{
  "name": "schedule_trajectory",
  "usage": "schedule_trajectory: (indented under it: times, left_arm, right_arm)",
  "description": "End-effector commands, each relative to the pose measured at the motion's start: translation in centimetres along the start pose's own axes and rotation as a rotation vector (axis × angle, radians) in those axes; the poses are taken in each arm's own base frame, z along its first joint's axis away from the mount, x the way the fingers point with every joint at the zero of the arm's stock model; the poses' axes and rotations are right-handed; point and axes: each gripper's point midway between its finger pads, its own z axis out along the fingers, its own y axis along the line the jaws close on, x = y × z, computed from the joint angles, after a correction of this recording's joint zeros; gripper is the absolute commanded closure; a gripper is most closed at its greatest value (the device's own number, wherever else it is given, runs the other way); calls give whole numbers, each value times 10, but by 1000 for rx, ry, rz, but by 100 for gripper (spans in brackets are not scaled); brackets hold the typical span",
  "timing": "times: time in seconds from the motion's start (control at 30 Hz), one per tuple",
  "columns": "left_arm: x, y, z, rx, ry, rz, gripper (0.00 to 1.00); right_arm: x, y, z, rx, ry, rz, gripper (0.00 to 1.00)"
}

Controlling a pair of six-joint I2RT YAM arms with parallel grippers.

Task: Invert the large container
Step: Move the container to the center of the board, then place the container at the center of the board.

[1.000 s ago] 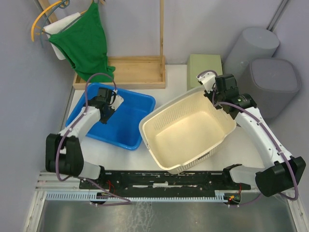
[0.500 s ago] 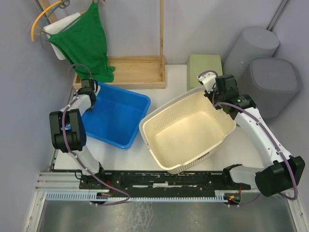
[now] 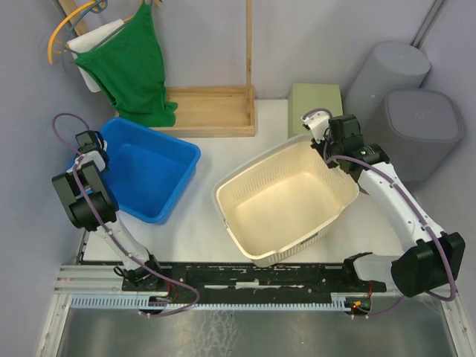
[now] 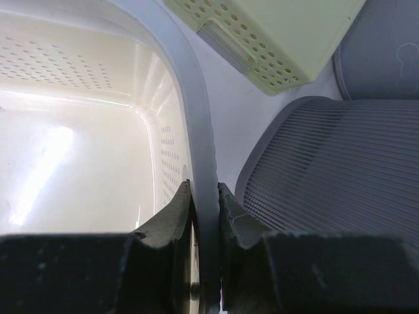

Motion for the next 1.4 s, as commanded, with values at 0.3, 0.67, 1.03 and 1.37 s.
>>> schedule_trajectory:
  times: [0.3, 0.67, 1.03, 1.37]
  left_arm:
    - [-75, 32, -135, 233, -310, -117, 31]
    - [-51, -66, -412, 1161, -710, 166, 1]
    - [35, -160, -410, 1570, -399, 316, 0]
    - [19, -185, -432, 1767, -326, 169, 1]
  right_arm:
    - [3, -24, 51, 167, 112, 69, 100]
    - [-30, -50, 72, 274, 137, 192, 100]
    - [-41, -26, 59, 90, 156, 331, 100]
    - [-32, -6, 33, -49, 181, 283, 100]
